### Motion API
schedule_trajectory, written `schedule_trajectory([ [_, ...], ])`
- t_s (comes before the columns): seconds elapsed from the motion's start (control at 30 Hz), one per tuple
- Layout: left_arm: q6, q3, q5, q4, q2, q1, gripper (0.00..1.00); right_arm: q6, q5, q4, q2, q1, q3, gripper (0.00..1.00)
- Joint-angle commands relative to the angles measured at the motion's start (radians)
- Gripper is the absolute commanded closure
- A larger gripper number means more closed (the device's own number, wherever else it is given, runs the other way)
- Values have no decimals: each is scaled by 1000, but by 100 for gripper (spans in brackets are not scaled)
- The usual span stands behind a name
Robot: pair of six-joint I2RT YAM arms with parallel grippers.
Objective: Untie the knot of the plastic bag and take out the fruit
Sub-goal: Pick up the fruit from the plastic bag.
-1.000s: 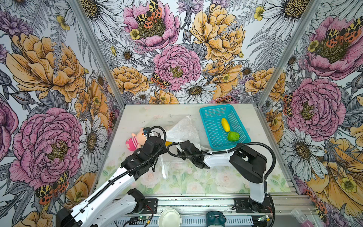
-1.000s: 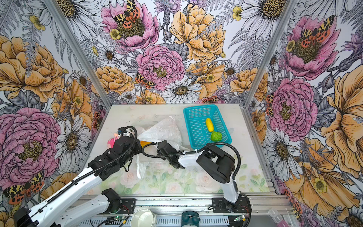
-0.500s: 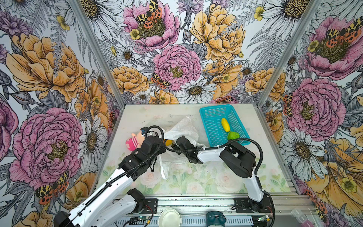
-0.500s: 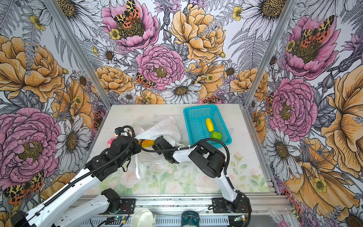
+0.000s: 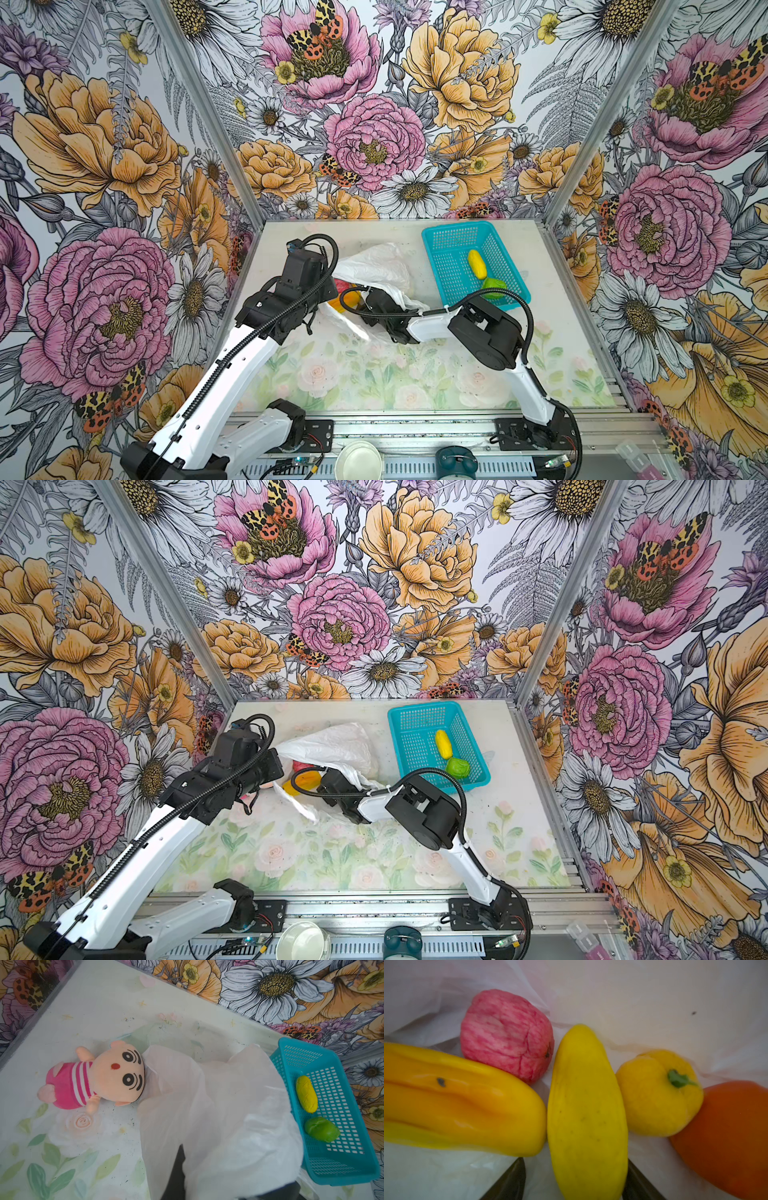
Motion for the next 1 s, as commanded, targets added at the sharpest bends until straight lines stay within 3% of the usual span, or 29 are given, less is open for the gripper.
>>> schedule_trajectory([
  [0.0,84,-17,152,-27,0,59,100,18,-17,9,36,-11,56,30],
  [0.2,114,-62,201,-3,-20,47,100,29,-31,-65,62,-13,123,40],
  [0.47,120,-113,169,-11,-85,77,100,22,-118,-53,2,-4,68,64],
  [0.73,118,-131,134,-47,-89,101,100,7,-158,88,-218,31,-165,67],
  [0.97,124,-119,203,-45,-73,171,100,3,-160,162,-339,65,-292,73],
])
